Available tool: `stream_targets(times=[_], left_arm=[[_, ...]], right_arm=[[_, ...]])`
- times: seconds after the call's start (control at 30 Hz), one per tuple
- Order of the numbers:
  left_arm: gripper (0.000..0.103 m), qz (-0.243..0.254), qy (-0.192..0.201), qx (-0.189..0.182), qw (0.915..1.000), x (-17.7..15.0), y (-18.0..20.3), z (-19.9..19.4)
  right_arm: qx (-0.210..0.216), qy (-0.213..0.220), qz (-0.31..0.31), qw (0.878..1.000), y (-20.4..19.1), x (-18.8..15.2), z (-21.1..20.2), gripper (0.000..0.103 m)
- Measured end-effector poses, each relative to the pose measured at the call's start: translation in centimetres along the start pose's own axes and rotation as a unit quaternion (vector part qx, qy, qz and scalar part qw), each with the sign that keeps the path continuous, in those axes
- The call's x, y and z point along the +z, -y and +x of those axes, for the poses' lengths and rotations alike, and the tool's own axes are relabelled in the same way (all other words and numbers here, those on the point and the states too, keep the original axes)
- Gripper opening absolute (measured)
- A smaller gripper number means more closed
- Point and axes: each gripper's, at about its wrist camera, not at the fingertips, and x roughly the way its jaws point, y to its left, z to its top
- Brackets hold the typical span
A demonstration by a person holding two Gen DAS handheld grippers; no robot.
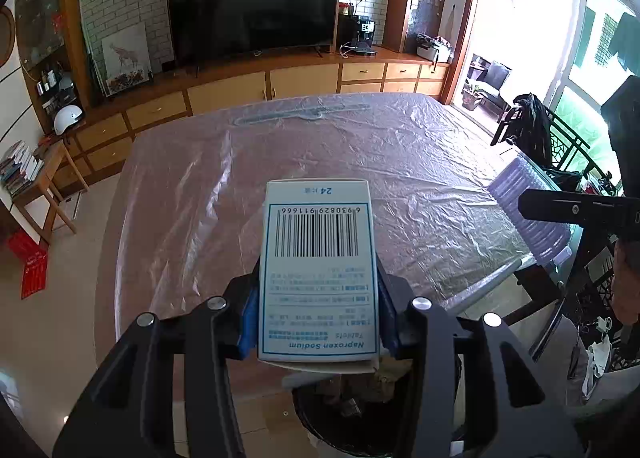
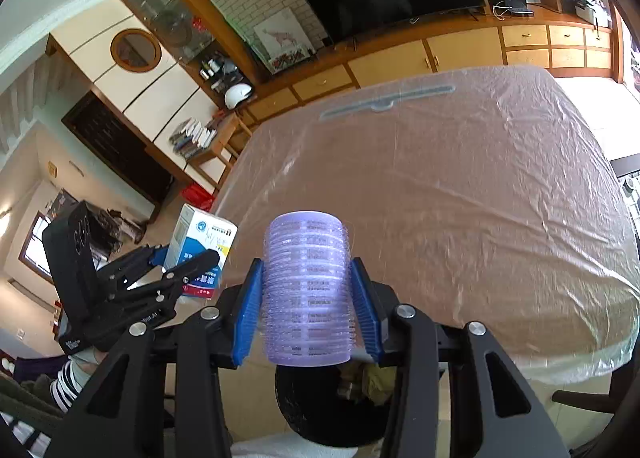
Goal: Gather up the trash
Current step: 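Carry the lilac roller and white box over the black bin with both tools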
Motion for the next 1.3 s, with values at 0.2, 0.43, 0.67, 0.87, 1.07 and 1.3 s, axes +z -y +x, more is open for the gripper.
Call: stream_targets(times=[0.2, 0.43, 0.67, 0.87, 1.07, 1.3], left_arm=[[0.047, 0.011, -0.02, -0.002, 0.9997, -3.1, 1.6, -0.9], [0.047, 0.021, -0.041, -0.006, 0.9989, -5.7, 2.9, -1.7], [0.047, 0.049, -0.066, -0.014, 0.9965, -8.3, 4.6, -2.1], [0.047, 0.073, -0.093, -0.02, 0.9928, -10.2, 5.9, -1.4], [0.047, 0.085, -0.126, -0.02, 0.9882, -12.0, 6.6, 0.1], [0.047, 0.081, -0.153, -0.009, 0.9848, -13.3, 6.4, 2.5]], right_arm=[[0.008, -0.036, -0.005, 0.999, -0.2, -3.4, -0.4, 0.042], [0.015, -0.074, 0.001, 0.997, 0.3, -7.1, -0.7, 0.042], [0.009, -0.107, -0.003, 0.994, 0.6, -9.9, -0.3, 0.042], [0.0, -0.127, -0.007, 0.992, 0.9, -11.3, 0.6, 0.042], [-0.017, -0.142, -0.02, 0.99, 1.0, -12.4, 2.1, 0.042], [-0.039, -0.14, -0.02, 0.989, 1.6, -12.3, 4.3, 0.042]])
